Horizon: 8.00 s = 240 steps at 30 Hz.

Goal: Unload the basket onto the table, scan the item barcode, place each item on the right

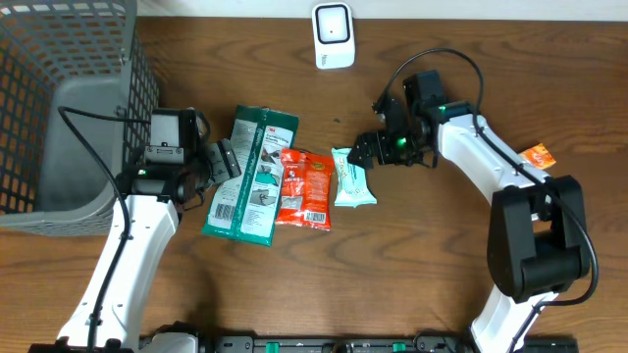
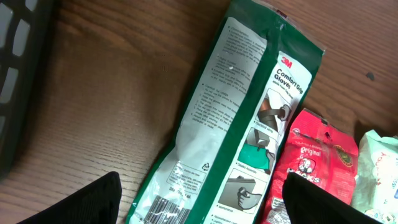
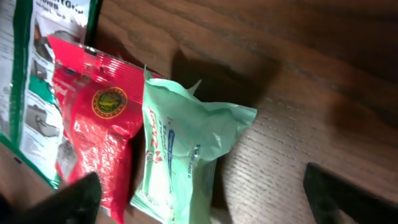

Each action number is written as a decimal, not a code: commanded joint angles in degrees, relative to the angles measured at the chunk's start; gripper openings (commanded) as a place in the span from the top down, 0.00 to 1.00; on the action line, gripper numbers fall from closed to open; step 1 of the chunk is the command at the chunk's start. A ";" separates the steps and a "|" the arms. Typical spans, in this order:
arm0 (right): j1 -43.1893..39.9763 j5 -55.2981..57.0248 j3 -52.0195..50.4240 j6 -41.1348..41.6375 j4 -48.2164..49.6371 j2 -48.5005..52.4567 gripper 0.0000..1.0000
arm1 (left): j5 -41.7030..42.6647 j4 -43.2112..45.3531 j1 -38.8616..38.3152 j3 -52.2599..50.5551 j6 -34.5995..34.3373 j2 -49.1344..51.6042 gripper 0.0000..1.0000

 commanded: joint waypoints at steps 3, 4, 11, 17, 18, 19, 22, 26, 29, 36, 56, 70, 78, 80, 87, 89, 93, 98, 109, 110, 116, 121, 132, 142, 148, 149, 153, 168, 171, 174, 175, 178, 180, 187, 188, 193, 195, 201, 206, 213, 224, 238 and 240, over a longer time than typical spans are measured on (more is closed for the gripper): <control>3.74 1.22 -5.22 4.44 5.31 -0.35 0.41 | -0.70 -0.15 0.02 0.94 -0.50 -0.04 0.17; 4.28 1.51 -6.12 5.20 6.36 -0.35 0.51 | -0.70 -0.15 0.02 0.94 -0.50 -0.04 0.17; 6.01 6.58 -10.23 6.56 11.26 -0.35 0.99 | -0.70 -0.15 0.02 0.94 -0.50 -0.04 0.17; 3.19 9.68 -7.10 1.01 8.57 -4.48 0.99 | -0.70 -0.15 0.02 0.94 -0.50 -0.04 0.17; 3.15 15.56 -6.25 0.98 6.32 -6.27 0.99 | -0.70 -0.15 0.02 0.94 -0.50 -0.04 0.17; 3.50 21.77 -5.75 0.92 4.76 -8.04 0.99 | -0.70 -0.15 0.02 0.94 -0.50 -0.04 0.17; 6.51 42.16 -5.57 0.31 2.78 -13.44 0.99 | -0.70 -0.15 0.02 0.94 -0.50 -0.04 0.17; 13.31 66.01 -5.62 1.22 -0.46 -15.39 0.99 | -0.70 -0.15 0.02 0.94 -0.50 -0.04 0.17; 18.38 77.05 -6.01 4.63 -2.40 -11.23 0.99 | -0.70 -0.15 0.02 0.94 -0.50 -0.04 0.17; 25.38 96.08 -6.01 6.19 -0.28 3.56 0.99 | -0.70 -0.15 0.02 0.94 -0.50 -0.04 0.17; 31.30 105.68 -5.95 -2.45 0.87 8.04 0.99 | -0.70 -0.15 0.02 0.94 -0.50 -0.04 0.17; 20.98 92.63 -6.16 -3.08 3.21 8.11 0.99 | -0.70 -0.15 0.02 0.94 -0.50 -0.04 0.17; 23.06 88.72 -6.49 -1.36 3.04 10.49 0.99 | -0.70 -0.15 0.02 0.94 -0.50 -0.04 0.17; 23.65 88.50 -6.49 -1.36 2.97 11.87 0.99 | -0.70 -0.15 0.02 0.94 -0.50 -0.04 0.17; 28.74 83.58 -6.47 2.60 2.64 12.44 0.99 | -0.70 -0.15 0.02 0.94 -0.50 -0.04 0.17; 30.45 83.14 -6.45 3.37 2.58 12.44 0.99 | -0.70 -0.15 0.02 0.94 -0.50 -0.04 0.17; 32.83 76.43 -6.47 4.02 2.43 12.44 0.88 | -0.70 -0.15 0.02 0.94 -0.50 -0.04 0.17; 33.35 69.16 -6.23 7.02 2.25 12.41 0.77 | -0.70 -0.15 0.02 0.94 -0.50 -0.04 0.17; 32.09 56.19 3.72 10.27 -10.56 6.16 0.56 | -0.70 -0.15 0.02 0.94 -0.50 -0.04 0.17; 31.36 54.12 5.05 10.27 -11.72 4.31 0.57 | -0.70 -0.15 0.02 0.94 -0.50 -0.04 0.17; 22.75 42.25 5.84 10.25 -13.57 -4.79 0.83 | -0.70 -0.15 0.02 0.94 -0.50 -0.04 0.17; 10.86 25.18 5.16 6.91 -12.98 -5.09 0.99 | -0.70 -0.15 0.02 0.94 -0.50 -0.04 0.17; 7.10 17.18 -3.52 5.92 -7.93 4.07 0.92 | -0.70 -0.15 0.02 0.94 -0.50 -0.04 0.17; 6.36 13.49 2.21 1.38 -13.99 -3.98 0.57 | -0.70 -0.15 0.02 0.94 -0.50 -0.04 0.17; 6.80 15.91 -0.79 3.13 -13.53 -4.52 0.81 | -0.70 -0.15 0.02 0.94 -0.50 -0.04 0.17; 7.08 15.91 -2.19 3.56 -12.52 -4.26 0.87 | -0.70 -0.15 0.02 0.94 -0.50 -0.04 0.17; 8.87 15.91 -9.64 7.82 -6.19 -4.07 0.91 | -0.70 -0.15 0.02 0.94 -0.50 -0.04 0.17; 5.44 15.34 5.64 0.90 -14.27 -9.64 0.23 | -0.70 -0.15 0.02 0.94 -0.50 -0.04 0.17; 1.62 14.60 5.57 -1.88 -13.75 -8.98 0.19 | -0.70 -0.15 0.02 0.94 -0.50 -0.04 0.17; -1.77 9.07 5.14 -7.08 -13.22 -7.26 0.23 | -0.70 -0.15 0.02 0.94 -0.50 -0.04 0.17; -2.54 7.50 5.11 -8.35 -13.03 -5.86 0.25 | -0.70 -0.15 0.02 0.94 -0.50 -0.04 0.17; -2.75 7.37 4.74 -9.73 -12.35 -3.04 0.29 | -0.70 -0.15 0.02 0.94 -0.50 -0.04 0.17; -2.32 7.34 4.59 -10.60 -11.41 -0.55 0.31 | -0.70 -0.15 0.02 0.94 -0.50 -0.04 0.17; -0.57 6.19 4.59 -10.49 -8.87 8.48 0.42 | -0.70 -0.15 0.02 0.94 -0.50 -0.04 0.17; 0.02 4.85 4.59 -10.54 -10.05 10.16 0.42 | -0.70 -0.15 0.02 0.94 -0.50 -0.04 0.17; 0.35 5.86 4.59 -10.54 -11.10 10.12 0.39 | -0.70 -0.15 0.02 0.94 -0.50 -0.04 0.17; 0.28 5.86 4.61 -9.92 -11.28 8.66 0.44 | -0.70 -0.15 0.02 0.94 -0.50 -0.04 0.17; 0.04 8.83 4.59 -8.94 -12.61 8.04 0.37 | -0.70 -0.15 0.02 0.94 -0.50 -0.04 0.17; 0.11 1.62 4.59 -1.55 -19.89 8.02 0.37 | -0.70 -0.15 0.02 0.94 -0.50 -0.04 0.17; -1.18 2.10 4.61 -1.57 -16.90 7.58 0.36 | -0.68 -0.15 0.02 0.94 -0.50 -0.04 0.17; 0.98 7.41 2.62 -1.53 -10.38 7.63 0.32 | -0.70 -0.15 0.02 0.94 -0.50 -0.04 0.17; 2.86 14.43 -5.79 3.37 -0.50 6.93 0.95 | -0.70 -0.15 0.02 0.94 -0.50 -0.04 0.17; 2.71 14.40 -3.54 2.69 -3.15 5.42 0.99 | -0.70 -0.15 0.02 0.94 -0.50 -0.04 0.17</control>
